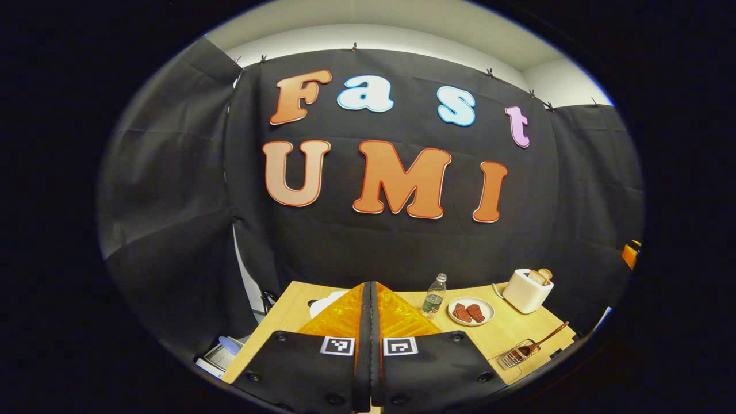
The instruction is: Close the left gripper, press the button to open the rice cooker; take a wooden spoon from the chopstick holder with the right hand, scoop a spoonful of rice and pour it into the rice cooker, then put the wooden spoon back into the chopstick holder.
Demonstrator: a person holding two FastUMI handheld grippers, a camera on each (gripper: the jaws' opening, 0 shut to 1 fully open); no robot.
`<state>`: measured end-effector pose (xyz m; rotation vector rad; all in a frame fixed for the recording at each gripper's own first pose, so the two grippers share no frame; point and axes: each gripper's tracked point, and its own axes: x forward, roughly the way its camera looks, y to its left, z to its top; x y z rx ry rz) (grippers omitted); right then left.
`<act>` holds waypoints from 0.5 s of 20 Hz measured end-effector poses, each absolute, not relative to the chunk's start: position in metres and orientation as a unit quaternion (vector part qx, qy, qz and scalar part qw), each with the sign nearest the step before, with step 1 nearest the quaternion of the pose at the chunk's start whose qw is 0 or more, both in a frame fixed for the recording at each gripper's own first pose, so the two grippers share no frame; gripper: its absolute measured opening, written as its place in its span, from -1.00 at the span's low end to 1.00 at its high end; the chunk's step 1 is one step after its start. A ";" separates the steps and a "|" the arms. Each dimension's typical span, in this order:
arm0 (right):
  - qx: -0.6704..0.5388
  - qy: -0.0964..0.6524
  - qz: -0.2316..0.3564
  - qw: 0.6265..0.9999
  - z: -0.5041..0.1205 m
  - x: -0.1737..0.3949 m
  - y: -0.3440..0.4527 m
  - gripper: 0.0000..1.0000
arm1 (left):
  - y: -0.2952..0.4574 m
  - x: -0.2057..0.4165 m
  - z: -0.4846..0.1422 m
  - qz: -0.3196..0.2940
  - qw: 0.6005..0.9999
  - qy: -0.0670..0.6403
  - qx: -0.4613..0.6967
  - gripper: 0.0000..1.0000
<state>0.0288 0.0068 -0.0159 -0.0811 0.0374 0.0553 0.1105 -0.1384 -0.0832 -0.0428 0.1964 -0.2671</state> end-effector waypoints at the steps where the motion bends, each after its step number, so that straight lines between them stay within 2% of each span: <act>1: -0.041 0.020 0.026 0.999 -0.015 0.029 0.005 0.87 | -0.147 0.118 -0.091 -0.141 0.984 0.106 -0.020 -0.91; 4: -0.041 0.020 0.020 0.999 -0.016 0.032 0.000 0.87 | -0.175 0.135 -0.127 -0.165 0.976 0.142 -0.023 -0.91; 10: -0.034 0.036 0.008 0.999 -0.027 0.038 -0.014 0.87 | -0.192 0.157 -0.204 -0.171 0.961 0.219 0.006 -0.91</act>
